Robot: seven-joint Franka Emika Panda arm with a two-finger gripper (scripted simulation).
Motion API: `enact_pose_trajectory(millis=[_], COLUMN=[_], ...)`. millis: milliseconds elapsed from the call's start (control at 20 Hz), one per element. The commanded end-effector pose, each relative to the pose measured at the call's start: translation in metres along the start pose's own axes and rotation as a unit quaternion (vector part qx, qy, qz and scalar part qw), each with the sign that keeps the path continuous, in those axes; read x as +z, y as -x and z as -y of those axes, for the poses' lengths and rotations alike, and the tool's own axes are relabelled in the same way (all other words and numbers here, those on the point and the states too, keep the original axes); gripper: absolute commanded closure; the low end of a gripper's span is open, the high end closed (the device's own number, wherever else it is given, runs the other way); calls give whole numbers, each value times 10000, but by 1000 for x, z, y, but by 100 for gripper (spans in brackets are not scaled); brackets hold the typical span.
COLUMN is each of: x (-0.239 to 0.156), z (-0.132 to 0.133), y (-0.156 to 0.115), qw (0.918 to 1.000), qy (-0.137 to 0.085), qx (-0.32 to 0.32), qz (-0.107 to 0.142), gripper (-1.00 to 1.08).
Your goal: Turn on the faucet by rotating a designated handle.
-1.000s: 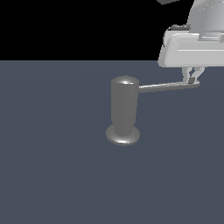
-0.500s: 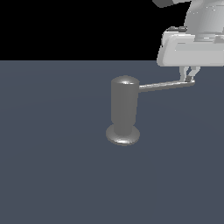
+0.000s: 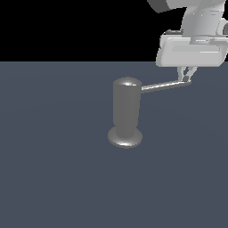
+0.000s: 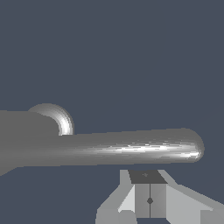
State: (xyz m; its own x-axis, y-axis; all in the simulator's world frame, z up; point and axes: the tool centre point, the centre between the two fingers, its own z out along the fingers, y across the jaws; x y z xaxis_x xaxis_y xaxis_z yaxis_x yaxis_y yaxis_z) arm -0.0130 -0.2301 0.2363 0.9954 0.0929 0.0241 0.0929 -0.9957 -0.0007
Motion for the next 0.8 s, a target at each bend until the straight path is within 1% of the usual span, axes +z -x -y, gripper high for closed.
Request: enact_pose_trajectory(millis=[0, 750], x=[4, 10], z=[5, 5], y=[-12, -57], qw=[10000, 10000], qy=[1, 2], qx=[-34, 36], qz=[10, 55], gripper=[108, 108])
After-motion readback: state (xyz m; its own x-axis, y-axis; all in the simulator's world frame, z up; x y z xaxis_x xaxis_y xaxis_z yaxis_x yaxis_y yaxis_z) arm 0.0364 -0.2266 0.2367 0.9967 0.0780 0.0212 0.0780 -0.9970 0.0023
